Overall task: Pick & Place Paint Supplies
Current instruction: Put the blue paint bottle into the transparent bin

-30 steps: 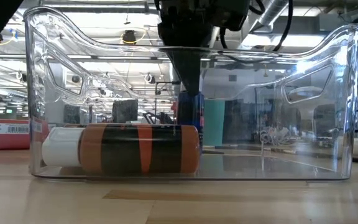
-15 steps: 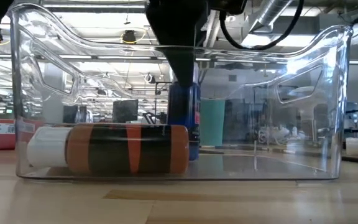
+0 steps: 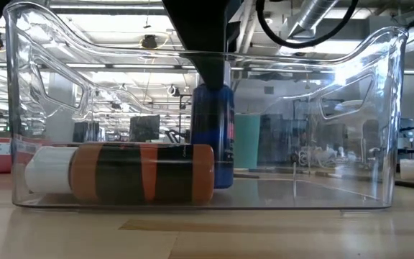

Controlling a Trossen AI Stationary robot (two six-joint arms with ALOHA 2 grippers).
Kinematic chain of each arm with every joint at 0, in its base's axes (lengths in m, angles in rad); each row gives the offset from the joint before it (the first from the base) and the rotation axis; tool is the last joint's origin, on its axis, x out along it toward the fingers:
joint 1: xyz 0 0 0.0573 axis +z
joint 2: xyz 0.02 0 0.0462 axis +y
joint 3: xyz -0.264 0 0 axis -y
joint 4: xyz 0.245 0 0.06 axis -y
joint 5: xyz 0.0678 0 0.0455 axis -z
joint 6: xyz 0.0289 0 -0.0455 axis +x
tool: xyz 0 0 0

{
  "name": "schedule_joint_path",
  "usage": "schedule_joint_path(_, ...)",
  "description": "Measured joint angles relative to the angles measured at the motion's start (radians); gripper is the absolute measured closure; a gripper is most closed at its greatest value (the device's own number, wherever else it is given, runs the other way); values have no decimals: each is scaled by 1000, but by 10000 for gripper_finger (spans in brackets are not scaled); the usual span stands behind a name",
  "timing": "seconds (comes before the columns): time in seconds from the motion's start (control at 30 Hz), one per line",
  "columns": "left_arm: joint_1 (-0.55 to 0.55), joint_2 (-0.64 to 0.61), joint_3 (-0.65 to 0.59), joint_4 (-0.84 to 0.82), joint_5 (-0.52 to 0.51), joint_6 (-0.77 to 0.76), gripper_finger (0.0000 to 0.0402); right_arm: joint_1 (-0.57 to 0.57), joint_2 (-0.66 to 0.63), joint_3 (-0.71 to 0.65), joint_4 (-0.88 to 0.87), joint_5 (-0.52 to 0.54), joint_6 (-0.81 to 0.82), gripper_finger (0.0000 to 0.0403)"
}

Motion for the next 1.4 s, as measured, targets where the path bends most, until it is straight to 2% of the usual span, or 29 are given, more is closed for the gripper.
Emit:
schedule_joint_path(0.53, -17, 0, 0, 77, 88, 18, 360, -13, 0, 0, 0, 0, 0, 132)
schedule_joint_path(1.4, -19, -8, 1, 21, 113, 35, 360, -20, 0, 0, 0, 0, 0, 132)
